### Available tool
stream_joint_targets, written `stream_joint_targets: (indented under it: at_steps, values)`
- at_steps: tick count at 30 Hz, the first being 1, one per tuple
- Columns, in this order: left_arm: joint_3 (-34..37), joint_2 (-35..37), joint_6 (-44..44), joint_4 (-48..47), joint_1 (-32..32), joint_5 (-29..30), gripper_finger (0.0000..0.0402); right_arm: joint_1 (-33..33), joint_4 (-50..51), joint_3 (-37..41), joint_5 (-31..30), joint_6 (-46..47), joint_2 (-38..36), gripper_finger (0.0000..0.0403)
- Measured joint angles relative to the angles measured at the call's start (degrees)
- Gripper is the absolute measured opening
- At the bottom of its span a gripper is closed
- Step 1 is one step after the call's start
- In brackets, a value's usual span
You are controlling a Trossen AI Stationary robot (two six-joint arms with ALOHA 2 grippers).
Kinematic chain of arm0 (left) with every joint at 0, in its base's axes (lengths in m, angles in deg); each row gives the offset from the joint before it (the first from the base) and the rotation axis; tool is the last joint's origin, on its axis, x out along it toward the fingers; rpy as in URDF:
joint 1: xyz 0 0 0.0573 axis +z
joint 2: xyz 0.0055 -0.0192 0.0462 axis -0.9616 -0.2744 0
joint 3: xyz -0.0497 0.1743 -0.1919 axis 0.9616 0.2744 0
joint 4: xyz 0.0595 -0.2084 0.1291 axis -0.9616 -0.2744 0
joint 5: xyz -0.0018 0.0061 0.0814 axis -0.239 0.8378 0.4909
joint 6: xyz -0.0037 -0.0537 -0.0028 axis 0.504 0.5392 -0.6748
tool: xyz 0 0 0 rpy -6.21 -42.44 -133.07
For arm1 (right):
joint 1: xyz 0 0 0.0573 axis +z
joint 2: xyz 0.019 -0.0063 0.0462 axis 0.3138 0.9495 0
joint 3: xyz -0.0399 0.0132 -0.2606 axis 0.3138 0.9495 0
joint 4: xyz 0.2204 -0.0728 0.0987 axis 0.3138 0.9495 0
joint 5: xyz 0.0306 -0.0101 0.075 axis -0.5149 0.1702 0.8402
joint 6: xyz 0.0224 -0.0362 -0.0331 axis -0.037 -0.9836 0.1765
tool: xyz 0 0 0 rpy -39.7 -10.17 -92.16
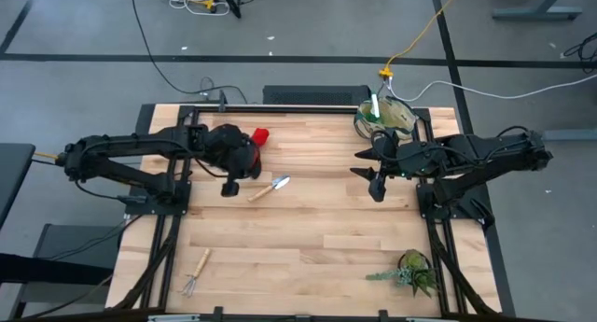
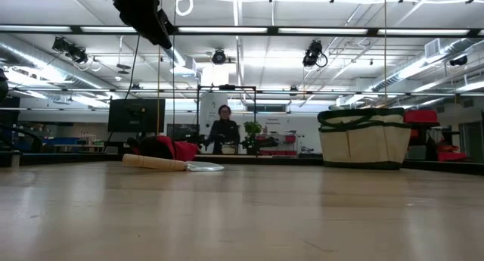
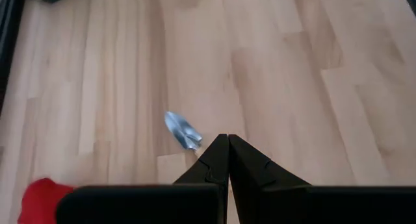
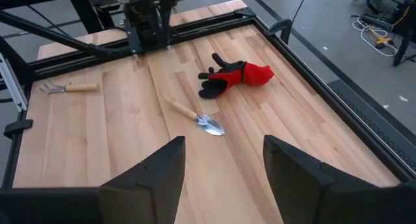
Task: Pick & Place Garden tools in Gardening bag
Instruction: Put the brown trowel into the gardening bag
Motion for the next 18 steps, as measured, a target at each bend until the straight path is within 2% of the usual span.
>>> stream_joint_targets:
  at_steps: [6, 11, 18]
  values:
    - [0.0, 0.0, 30.0, 3.4, 0.1, 3.6, 0.0012, 0.0, 0.0, 0.0, 0.0, 0.0, 0.0, 0.0207]
    - [0.0, 0.0, 52.6, 4.0, 0.1, 3.7, 0.0012, 0.0, 0.0, 0.0, 0.0, -0.1, 0.0, 0.0207]
    - [0.0, 0.0, 78.4, 4.2, 0.1, 3.6, 0.0012, 0.0, 0.0, 0.0, 0.0, -1.3, 0.0, 0.0207]
